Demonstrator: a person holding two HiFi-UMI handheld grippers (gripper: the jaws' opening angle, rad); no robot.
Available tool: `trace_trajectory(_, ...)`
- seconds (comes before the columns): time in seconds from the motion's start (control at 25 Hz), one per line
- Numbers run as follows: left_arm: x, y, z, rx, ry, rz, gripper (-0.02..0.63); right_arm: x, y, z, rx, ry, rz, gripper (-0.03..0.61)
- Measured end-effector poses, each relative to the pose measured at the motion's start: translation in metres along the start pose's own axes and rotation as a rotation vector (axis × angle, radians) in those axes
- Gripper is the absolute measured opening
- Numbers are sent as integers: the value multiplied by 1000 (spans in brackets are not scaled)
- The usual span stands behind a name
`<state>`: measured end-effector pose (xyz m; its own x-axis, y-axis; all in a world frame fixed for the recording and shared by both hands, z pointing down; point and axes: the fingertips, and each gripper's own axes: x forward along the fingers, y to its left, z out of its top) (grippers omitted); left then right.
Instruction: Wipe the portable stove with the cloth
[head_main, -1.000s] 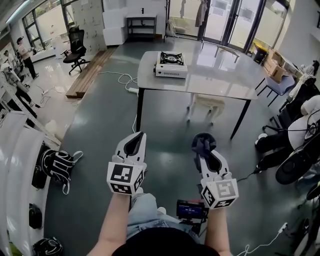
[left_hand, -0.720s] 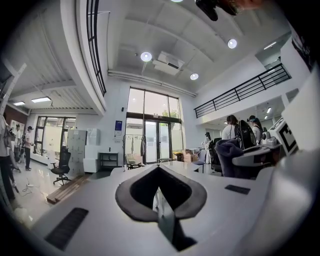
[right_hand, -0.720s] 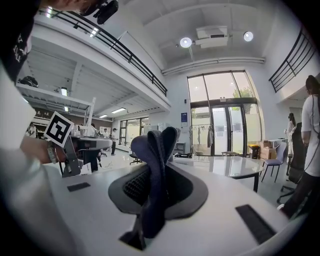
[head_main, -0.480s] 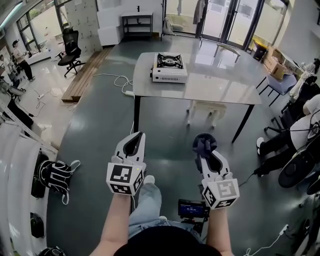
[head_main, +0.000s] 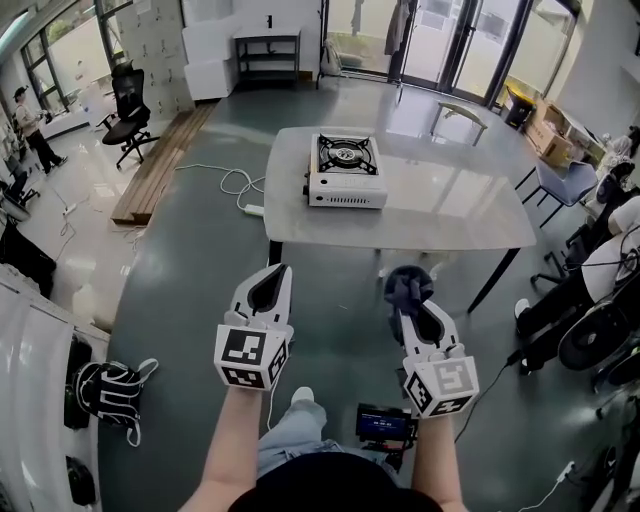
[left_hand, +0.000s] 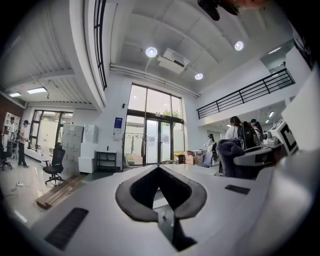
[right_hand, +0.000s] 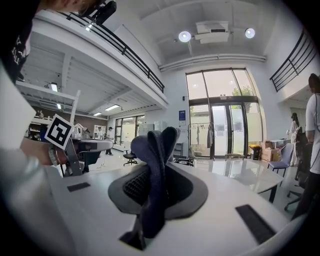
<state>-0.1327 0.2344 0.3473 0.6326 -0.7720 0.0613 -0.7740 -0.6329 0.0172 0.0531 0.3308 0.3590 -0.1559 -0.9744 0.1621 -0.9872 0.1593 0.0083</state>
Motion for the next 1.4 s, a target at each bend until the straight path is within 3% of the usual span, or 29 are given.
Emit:
trace_trajectory(0.32,59,56,-3,-17,8,-11,6,79,-7,8,7,7,-19,69)
trace_trajectory(0.76,119,81,-20,-30,57,-9,6,145,-35,0,32,54,2,69)
trace_trajectory(1.4,289,141,-24,-25,117,133,6,334,-119,10,45,91,207,69)
